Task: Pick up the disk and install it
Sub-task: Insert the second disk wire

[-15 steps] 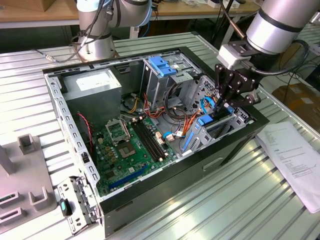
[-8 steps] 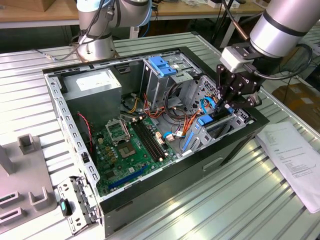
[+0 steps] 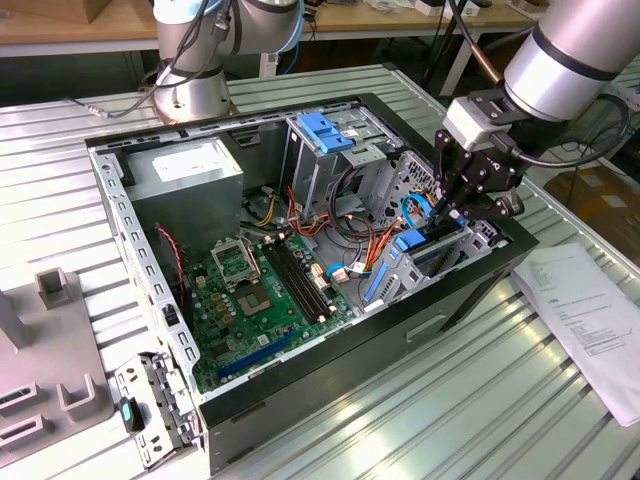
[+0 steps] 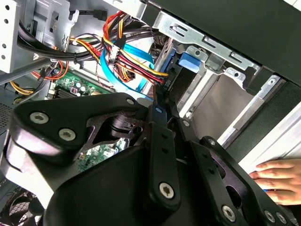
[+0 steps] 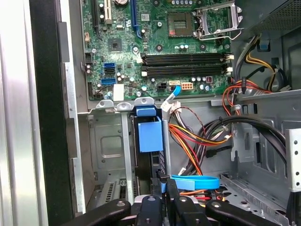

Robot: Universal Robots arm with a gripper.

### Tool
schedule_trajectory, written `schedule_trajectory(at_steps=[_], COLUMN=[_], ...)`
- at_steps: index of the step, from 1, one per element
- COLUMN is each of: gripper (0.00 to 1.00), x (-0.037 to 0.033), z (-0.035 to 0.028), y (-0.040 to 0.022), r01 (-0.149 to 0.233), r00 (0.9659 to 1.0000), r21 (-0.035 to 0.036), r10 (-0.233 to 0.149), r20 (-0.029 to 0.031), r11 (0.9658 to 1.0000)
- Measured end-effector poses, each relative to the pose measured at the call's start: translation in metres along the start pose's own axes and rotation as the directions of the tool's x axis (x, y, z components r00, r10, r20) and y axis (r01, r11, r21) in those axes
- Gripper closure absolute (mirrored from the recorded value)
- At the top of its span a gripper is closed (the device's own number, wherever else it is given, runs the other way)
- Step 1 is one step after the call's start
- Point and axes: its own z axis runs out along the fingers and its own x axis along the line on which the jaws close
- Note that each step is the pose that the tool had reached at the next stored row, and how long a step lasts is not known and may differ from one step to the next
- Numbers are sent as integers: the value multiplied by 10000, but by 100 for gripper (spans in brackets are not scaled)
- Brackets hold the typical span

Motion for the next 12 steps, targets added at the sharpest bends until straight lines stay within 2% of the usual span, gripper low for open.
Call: schedule_trajectory(at_steps=[12], gripper=[84], x=[38], z=[39], y=[-2], r01=[-3], r00=[10000], r21=[-4], r10=[3], r20=[69], r11=[10000])
